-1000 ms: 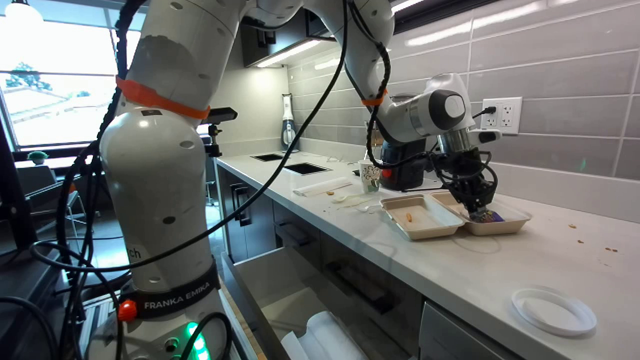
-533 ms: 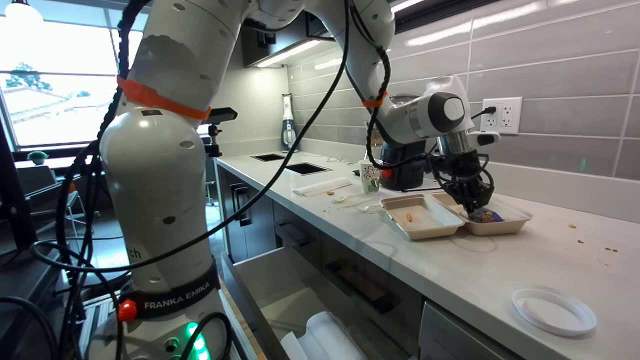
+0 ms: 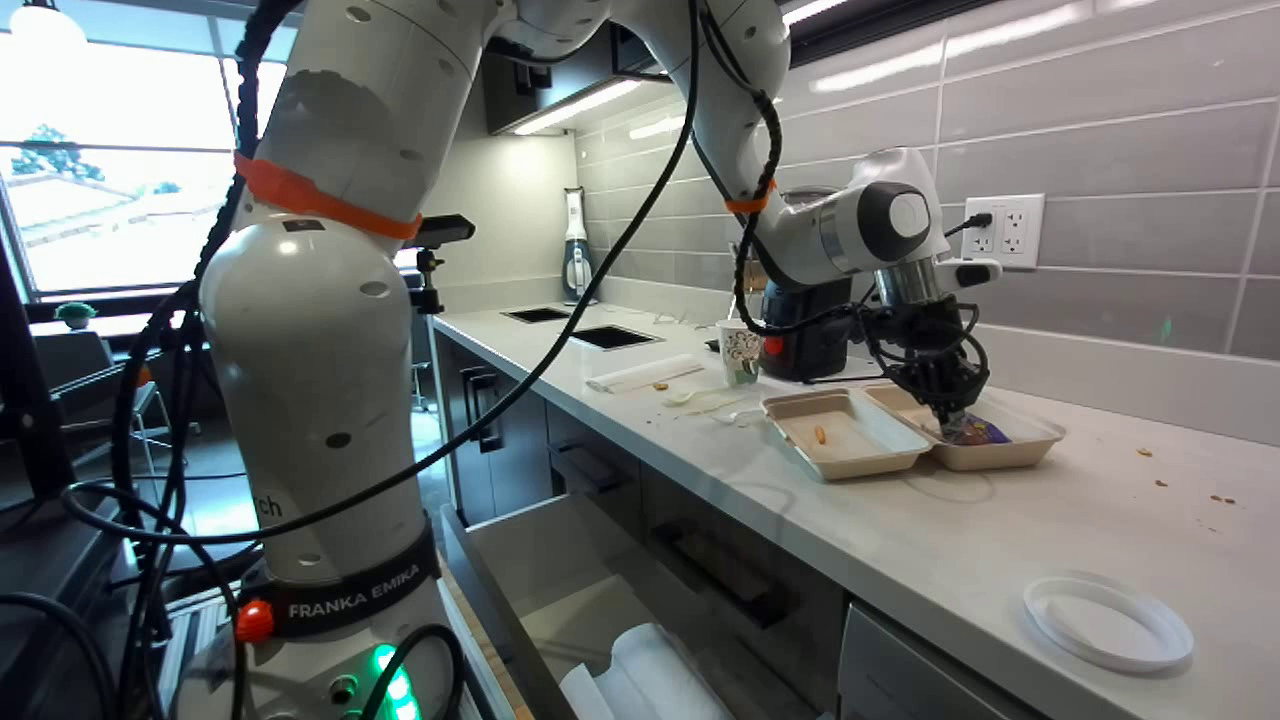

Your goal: Pick up the object from the bag and put it on the bowl

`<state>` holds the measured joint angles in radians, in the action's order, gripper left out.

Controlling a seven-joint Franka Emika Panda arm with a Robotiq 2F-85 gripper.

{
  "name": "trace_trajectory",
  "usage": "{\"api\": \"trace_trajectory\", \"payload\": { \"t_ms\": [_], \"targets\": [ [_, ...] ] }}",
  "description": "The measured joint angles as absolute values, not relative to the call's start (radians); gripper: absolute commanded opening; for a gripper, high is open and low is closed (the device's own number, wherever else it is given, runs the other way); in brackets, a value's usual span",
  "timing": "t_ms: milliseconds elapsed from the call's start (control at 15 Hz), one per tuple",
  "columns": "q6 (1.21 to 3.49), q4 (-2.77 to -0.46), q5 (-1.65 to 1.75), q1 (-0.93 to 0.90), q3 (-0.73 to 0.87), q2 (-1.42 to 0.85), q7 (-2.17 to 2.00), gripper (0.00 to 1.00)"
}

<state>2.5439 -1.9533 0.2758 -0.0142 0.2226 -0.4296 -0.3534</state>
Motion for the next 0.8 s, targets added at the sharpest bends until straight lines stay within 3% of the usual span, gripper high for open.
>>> {"api": "trace_trajectory", "payload": {
  "t_ms": [333, 467, 800],
  "targets": [
    [2.544, -1.95, 0.274, -0.014, 0.22, -0.43, -0.354, 0.0],
    [2.544, -1.947, 0.274, -0.015, 0.22, -0.43, -0.354, 0.26],
    [2.544, -1.945, 0.274, -0.015, 0.22, -0.431, -0.355, 0.62]
  ]
}}
